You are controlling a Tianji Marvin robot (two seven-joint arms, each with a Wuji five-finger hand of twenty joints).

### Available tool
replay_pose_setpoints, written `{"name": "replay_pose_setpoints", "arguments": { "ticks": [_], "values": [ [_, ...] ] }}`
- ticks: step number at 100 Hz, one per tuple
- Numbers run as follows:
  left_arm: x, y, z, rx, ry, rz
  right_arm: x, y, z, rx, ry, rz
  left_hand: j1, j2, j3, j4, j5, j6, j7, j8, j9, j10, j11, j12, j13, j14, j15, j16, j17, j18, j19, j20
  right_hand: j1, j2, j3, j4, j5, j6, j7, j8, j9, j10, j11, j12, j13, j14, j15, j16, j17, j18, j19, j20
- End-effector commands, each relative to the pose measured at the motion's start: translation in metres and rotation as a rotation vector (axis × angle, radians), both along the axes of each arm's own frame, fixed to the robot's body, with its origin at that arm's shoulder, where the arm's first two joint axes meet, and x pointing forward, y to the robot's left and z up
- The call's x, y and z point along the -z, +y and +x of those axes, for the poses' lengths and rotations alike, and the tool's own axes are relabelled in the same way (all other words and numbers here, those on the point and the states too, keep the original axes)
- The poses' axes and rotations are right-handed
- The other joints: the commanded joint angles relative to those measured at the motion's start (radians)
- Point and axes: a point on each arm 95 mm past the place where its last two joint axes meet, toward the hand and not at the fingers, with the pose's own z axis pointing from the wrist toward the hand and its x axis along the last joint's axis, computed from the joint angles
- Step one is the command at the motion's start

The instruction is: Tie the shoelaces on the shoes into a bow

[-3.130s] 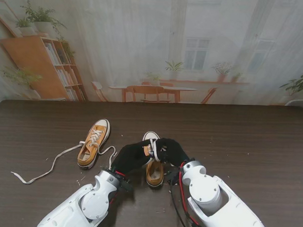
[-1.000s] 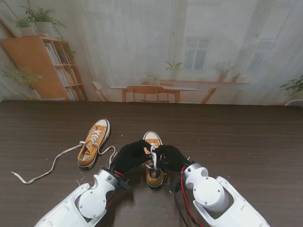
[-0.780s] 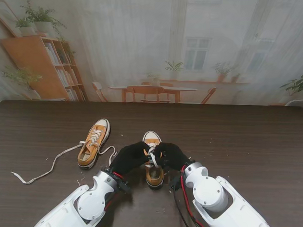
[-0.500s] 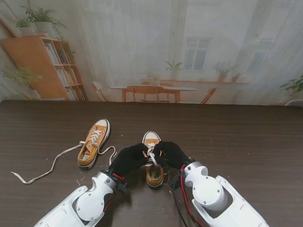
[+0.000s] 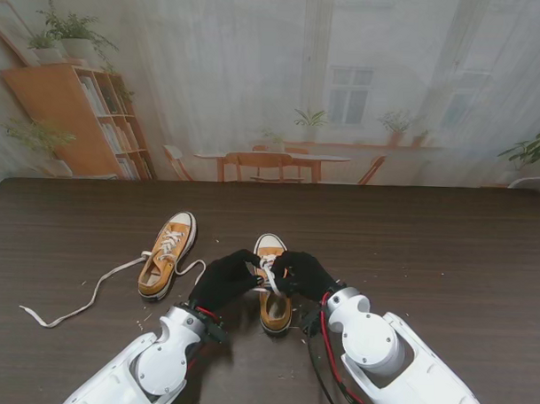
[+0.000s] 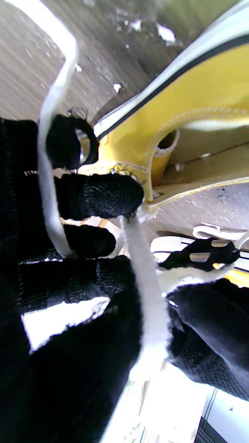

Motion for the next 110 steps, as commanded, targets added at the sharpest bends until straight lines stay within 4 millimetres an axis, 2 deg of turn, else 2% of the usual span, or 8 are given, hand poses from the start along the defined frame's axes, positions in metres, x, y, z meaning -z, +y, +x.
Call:
{"name": "replay_pose_setpoints", "arguments": {
  "ticks": [1, 14, 24, 38, 75, 93, 97, 110],
  "values": [
    [-0.001, -0.004, 0.0, 0.022, 0.003, 0.01, -0.001, 0.002, -0.001, -0.014, 0.006, 0.003, -0.044, -0.033, 0.048, 0.003, 0.034, -0.056, -0.082, -0.05, 0.028, -0.025, -0.016, -0.012, 0.029, -0.004, 0.003, 0.022, 0.016, 0.042, 0.005, 0.016, 0.005, 0.01, 0.033, 0.034, -0.004, -0.082, 0.011, 0.028, 0.003, -0.016, 0.01, -0.002, 0.012, 0.0, -0.005, 0.01, -0.002, -0.001, 0.037, -0.005],
    [-0.001, -0.006, 0.001, 0.022, -0.008, 0.007, -0.001, 0.002, -0.001, -0.021, 0.007, 0.002, -0.127, -0.031, 0.176, -0.004, 0.086, -0.061, -0.306, -0.083, 0.045, -0.016, -0.03, -0.017, 0.036, -0.005, 0.003, 0.021, 0.023, 0.042, 0.007, 0.009, 0.004, 0.011, 0.031, 0.034, -0.005, -0.084, 0.009, 0.026, 0.004, -0.015, 0.01, -0.003, 0.013, 0.0, -0.004, 0.011, -0.002, -0.001, 0.037, -0.005],
    [-0.001, -0.008, 0.002, 0.025, -0.013, -0.002, -0.001, 0.001, -0.002, -0.025, 0.01, 0.0, -0.124, -0.031, 0.181, -0.006, 0.104, -0.091, -0.343, -0.094, 0.05, -0.009, -0.033, -0.017, 0.039, -0.003, 0.004, 0.021, 0.023, 0.042, 0.007, 0.008, 0.004, 0.011, 0.03, 0.033, -0.005, -0.084, 0.009, 0.026, 0.004, -0.015, 0.01, -0.003, 0.013, 0.0, -0.004, 0.011, -0.002, -0.001, 0.037, -0.004],
    [0.0, -0.01, 0.002, 0.023, -0.017, -0.013, 0.0, 0.0, -0.002, -0.026, 0.012, -0.002, -0.162, -0.016, 0.226, 0.022, 0.109, -0.072, -0.441, -0.126, 0.055, -0.005, -0.037, -0.02, 0.043, -0.003, 0.004, 0.021, 0.026, 0.042, 0.007, 0.007, 0.005, 0.013, 0.028, 0.033, -0.005, -0.085, 0.008, 0.025, 0.004, -0.015, 0.01, -0.002, 0.014, 0.001, -0.004, 0.011, -0.001, -0.001, 0.038, -0.004],
    [0.0, -0.014, 0.002, 0.039, -0.029, -0.065, 0.001, -0.001, -0.004, -0.058, 0.04, -0.019, -0.141, -0.019, 0.233, 0.018, 0.219, -0.142, -0.694, -0.253, 0.067, 0.015, -0.045, -0.019, 0.042, 0.007, 0.006, 0.023, 0.023, 0.041, 0.004, 0.003, 0.007, 0.011, 0.028, 0.034, -0.004, -0.078, 0.008, 0.024, 0.007, -0.013, 0.009, -0.003, 0.013, 0.004, -0.004, 0.012, -0.003, 0.0, 0.038, -0.003],
    [0.0, -0.014, 0.001, 0.055, -0.024, -0.066, 0.001, -0.002, -0.004, -0.084, 0.059, -0.03, -0.141, -0.019, 0.233, 0.019, 0.287, -0.137, -0.69, -0.256, 0.069, 0.011, -0.046, -0.017, 0.043, 0.002, 0.007, 0.023, 0.023, 0.041, 0.004, 0.003, 0.004, 0.013, 0.028, 0.034, -0.005, -0.079, 0.006, 0.024, 0.007, -0.013, 0.009, -0.003, 0.011, 0.004, -0.005, 0.012, -0.006, -0.001, 0.036, -0.003],
    [0.0, -0.014, 0.001, 0.056, -0.025, -0.063, 0.001, -0.002, -0.004, -0.079, 0.062, -0.029, -0.1, -0.046, 0.187, -0.016, 0.315, -0.136, -0.59, -0.192, 0.07, 0.007, -0.048, -0.011, 0.043, 0.001, 0.007, 0.023, 0.023, 0.041, 0.003, 0.003, 0.005, 0.012, 0.028, 0.035, -0.005, -0.076, 0.006, 0.025, 0.007, -0.013, 0.009, -0.003, 0.011, 0.005, -0.005, 0.012, -0.005, -0.001, 0.037, -0.002],
    [0.001, -0.013, -0.001, 0.054, -0.027, -0.054, 0.001, -0.002, -0.004, -0.06, 0.065, -0.024, -0.016, -0.081, 0.072, -0.002, 0.253, -0.142, -0.239, -0.126, 0.075, 0.005, -0.051, -0.002, 0.043, 0.001, 0.007, 0.023, 0.023, 0.041, 0.003, 0.003, 0.006, 0.01, 0.03, 0.035, -0.003, -0.073, 0.005, 0.024, 0.009, -0.008, 0.008, -0.003, 0.014, 0.007, -0.003, 0.013, -0.004, 0.0, 0.039, -0.001]
  ]
}}
